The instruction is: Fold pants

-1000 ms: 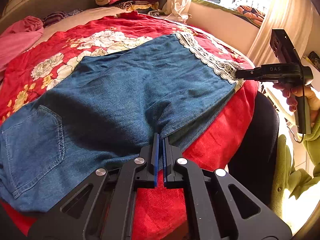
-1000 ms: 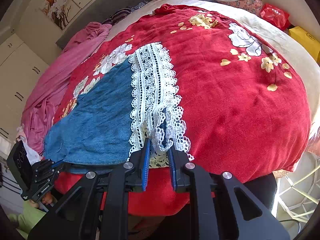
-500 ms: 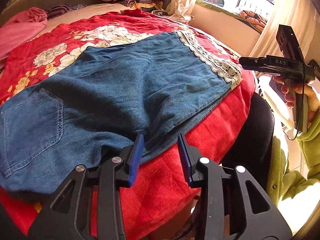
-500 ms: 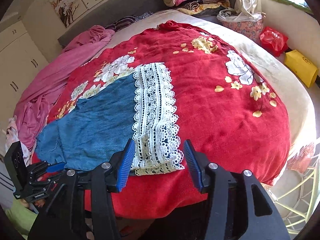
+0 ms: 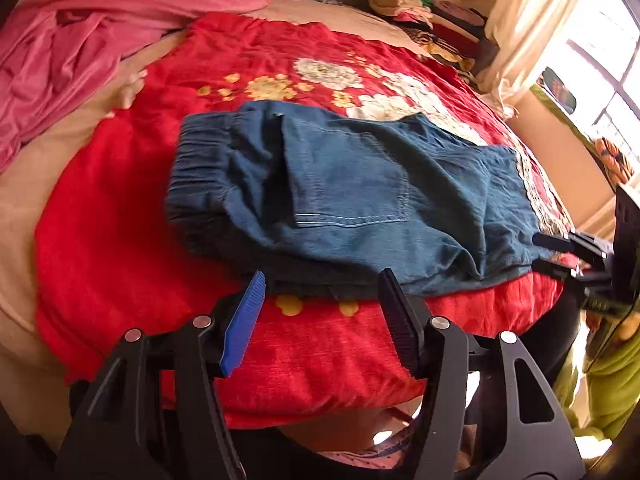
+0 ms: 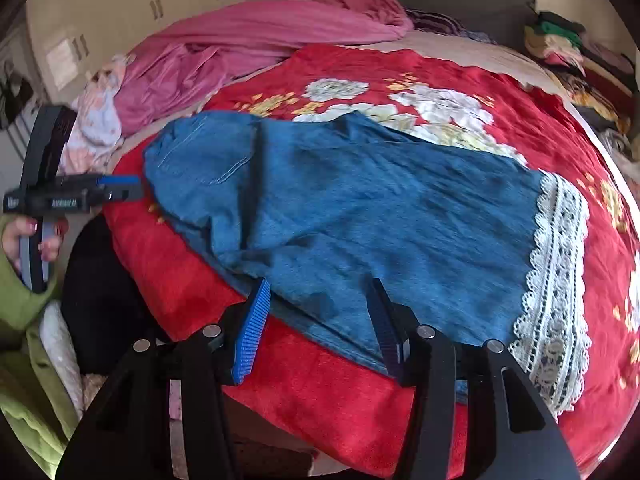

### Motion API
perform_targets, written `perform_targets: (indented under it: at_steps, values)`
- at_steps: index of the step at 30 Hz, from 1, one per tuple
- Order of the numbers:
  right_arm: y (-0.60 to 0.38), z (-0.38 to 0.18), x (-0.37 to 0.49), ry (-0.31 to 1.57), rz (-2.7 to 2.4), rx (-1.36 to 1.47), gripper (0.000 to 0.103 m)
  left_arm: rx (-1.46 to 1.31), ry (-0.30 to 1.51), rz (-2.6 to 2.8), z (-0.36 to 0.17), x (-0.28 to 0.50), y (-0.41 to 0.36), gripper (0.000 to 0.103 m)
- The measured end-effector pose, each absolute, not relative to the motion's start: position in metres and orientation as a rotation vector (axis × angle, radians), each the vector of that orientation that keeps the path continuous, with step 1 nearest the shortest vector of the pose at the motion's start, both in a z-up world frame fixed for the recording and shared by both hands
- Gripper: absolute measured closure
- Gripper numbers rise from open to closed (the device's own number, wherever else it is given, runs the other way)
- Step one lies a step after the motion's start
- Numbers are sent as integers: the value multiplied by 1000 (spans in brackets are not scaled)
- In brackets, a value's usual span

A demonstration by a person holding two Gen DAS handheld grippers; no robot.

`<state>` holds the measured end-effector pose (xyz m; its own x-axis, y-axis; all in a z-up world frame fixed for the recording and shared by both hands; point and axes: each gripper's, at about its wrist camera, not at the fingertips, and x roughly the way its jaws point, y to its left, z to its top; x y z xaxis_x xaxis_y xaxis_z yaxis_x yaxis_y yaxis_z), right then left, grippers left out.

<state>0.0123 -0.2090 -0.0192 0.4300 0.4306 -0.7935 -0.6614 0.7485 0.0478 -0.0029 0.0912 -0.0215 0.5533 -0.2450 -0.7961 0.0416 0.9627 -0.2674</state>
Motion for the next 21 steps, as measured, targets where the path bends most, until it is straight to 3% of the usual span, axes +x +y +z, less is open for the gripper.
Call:
perform_targets:
  at_steps: [6,7,8,9,11,18,21]
  values:
    - [-186,-30,13,865,711,-427,55,-455,985,-111,-33,23,121,52]
    - [-184,-32,16,872,708,-441,56,-457,990,-101,-35,27,120,58]
    - [-181,-36,18,881,712,-461,64,-453,988,-92,-35,30,119,76]
    - [-178,-40,20,895,722,-479,80,-451,984,-81,-35,33,119,87]
    - [-176,-46,21,943,740,-496,93,-470,980,-78,-32,33,123,97]
    - [-183,-54,13,998,782,-441,94,-378,1006,-55,-35,17,128,98]
    - [-186,-55,13,1014,787,-387,90,-382,1037,-34,-50,21,128,85]
